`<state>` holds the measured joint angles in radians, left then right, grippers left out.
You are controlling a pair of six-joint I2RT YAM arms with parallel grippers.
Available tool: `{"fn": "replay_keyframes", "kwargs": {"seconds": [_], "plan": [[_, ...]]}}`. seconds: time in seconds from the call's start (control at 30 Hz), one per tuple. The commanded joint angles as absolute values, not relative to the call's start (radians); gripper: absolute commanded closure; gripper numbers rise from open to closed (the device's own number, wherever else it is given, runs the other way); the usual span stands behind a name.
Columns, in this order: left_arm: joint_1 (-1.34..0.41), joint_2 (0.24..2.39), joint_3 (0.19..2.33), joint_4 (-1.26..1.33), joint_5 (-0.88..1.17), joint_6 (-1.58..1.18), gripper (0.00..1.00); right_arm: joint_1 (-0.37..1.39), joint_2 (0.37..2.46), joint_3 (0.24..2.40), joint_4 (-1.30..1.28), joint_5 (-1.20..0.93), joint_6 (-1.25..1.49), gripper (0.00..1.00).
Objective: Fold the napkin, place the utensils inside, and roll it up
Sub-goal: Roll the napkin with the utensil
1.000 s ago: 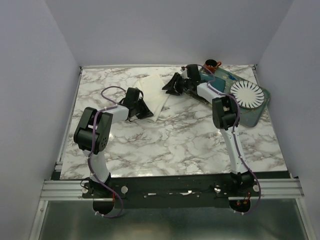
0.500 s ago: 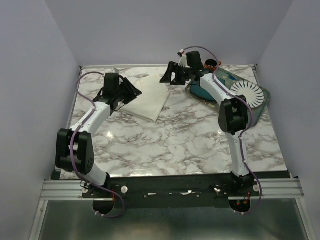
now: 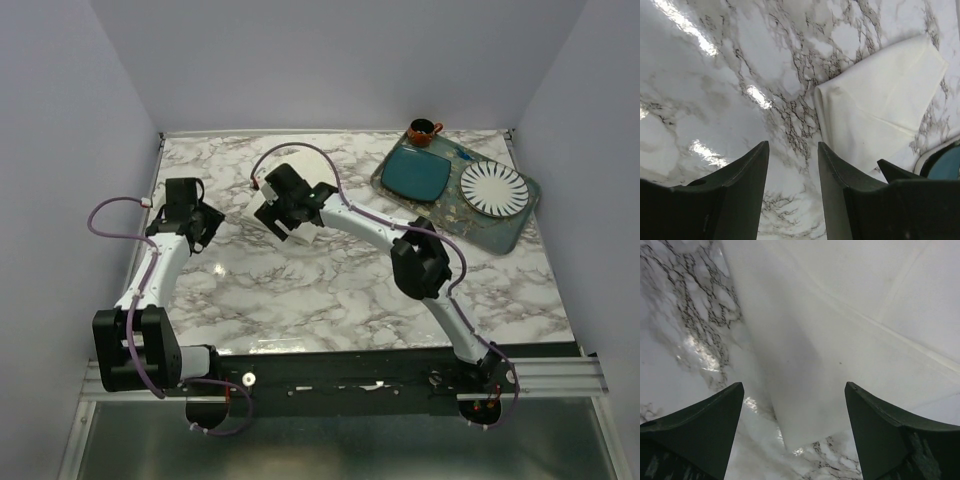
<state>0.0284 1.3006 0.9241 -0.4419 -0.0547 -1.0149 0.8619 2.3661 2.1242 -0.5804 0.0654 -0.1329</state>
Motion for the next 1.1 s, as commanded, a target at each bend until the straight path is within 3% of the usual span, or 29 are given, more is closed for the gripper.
{"fn": "replay_keyframes", "kwargs": {"seconds": [0.0, 0.07, 0.3, 0.33, 0.4, 1.07], "plan": [[0.063, 1.285, 0.91, -0.488, -0.115, -1.043, 0.47, 0.882, 2.405, 2.163, -0.615, 0.23, -0.276, 0.14], [0.069, 1.301, 0.908, -0.485, -0.089, -1.046, 0.47, 0.903, 2.422, 2.164, -0.615, 0.23, -0.305, 0.26], [0.071, 1.361, 0.903, -0.459, -0.051, -1.035, 0.48, 0.917, 2.437, 2.155, -0.601, 0.203, -0.295, 0.33], [0.069, 1.365, 0.904, -0.456, -0.048, -1.037, 0.48, 0.919, 2.441, 2.16, -0.601, 0.196, -0.291, 0.4], [0.069, 1.373, 0.905, -0.448, -0.037, -1.034, 0.48, 0.922, 2.445, 2.166, -0.603, 0.193, -0.285, 0.46], [0.071, 1.399, 0.914, -0.428, -0.006, -1.009, 0.49, 0.948, 2.526, 2.212, -0.601, 0.209, -0.307, 0.49]]}}
